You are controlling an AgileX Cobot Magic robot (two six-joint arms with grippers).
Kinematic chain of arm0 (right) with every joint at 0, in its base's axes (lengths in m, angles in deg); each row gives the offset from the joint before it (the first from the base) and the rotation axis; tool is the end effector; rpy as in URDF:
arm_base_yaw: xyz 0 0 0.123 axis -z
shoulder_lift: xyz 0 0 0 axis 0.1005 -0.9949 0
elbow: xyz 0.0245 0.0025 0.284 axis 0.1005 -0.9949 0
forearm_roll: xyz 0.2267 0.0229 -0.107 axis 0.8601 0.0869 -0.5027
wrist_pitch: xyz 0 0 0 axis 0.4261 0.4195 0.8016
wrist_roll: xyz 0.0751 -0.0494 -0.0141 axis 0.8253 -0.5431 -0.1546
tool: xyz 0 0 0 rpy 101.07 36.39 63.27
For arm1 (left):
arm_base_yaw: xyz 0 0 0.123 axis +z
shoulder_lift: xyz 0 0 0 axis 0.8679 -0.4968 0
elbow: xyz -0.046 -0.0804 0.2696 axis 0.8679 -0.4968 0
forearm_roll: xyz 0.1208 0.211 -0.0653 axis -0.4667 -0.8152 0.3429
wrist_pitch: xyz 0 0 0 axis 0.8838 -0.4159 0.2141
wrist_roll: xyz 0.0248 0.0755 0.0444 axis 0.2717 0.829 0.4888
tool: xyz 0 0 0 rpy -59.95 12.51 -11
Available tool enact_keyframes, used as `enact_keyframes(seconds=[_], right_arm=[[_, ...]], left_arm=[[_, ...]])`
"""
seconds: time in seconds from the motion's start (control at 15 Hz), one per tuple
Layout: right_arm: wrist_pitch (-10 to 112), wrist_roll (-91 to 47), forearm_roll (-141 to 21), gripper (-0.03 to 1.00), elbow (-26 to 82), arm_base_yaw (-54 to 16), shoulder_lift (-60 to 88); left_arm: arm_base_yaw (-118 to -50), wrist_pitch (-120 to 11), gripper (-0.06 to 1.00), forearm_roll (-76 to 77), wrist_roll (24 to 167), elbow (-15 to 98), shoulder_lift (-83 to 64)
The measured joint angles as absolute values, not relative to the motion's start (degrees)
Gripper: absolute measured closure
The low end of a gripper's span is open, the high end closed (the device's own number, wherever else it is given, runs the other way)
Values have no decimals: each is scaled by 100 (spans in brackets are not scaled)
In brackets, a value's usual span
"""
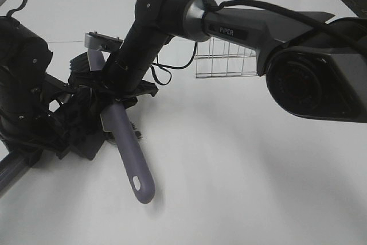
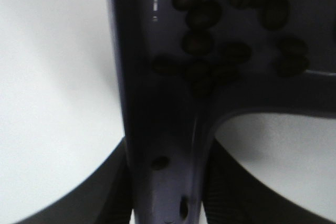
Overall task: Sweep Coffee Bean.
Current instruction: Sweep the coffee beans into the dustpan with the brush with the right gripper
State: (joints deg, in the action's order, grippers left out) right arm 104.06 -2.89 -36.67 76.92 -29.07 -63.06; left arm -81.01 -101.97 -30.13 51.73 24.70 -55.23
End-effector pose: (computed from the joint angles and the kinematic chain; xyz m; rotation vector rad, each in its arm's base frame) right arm 0.4138 0.3388 0.1026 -0.6850 2.8902 0.8245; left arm 0.3142 -0.0972 0.0860 -0.5960 -2.9124 -0.3858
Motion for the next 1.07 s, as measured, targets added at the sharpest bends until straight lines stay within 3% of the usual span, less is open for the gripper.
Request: enact_keyframes(seconds=[0.4,0.73,1.07], right_arm=[[10859,-294,-3810,63,8758,-2626,-6318],[11219,221,-4876,63,9663,-2460,-6272],[11225,777,-6233,63,8048,-2867,-5241]], left_arm=[[-8101,-10197,61,-3013,5179,2470,-5523],[-8101,-10209,61,-3036,5202,2470,-5523],[-8107,-10054,61,-3225,5082,2144,-5374]])
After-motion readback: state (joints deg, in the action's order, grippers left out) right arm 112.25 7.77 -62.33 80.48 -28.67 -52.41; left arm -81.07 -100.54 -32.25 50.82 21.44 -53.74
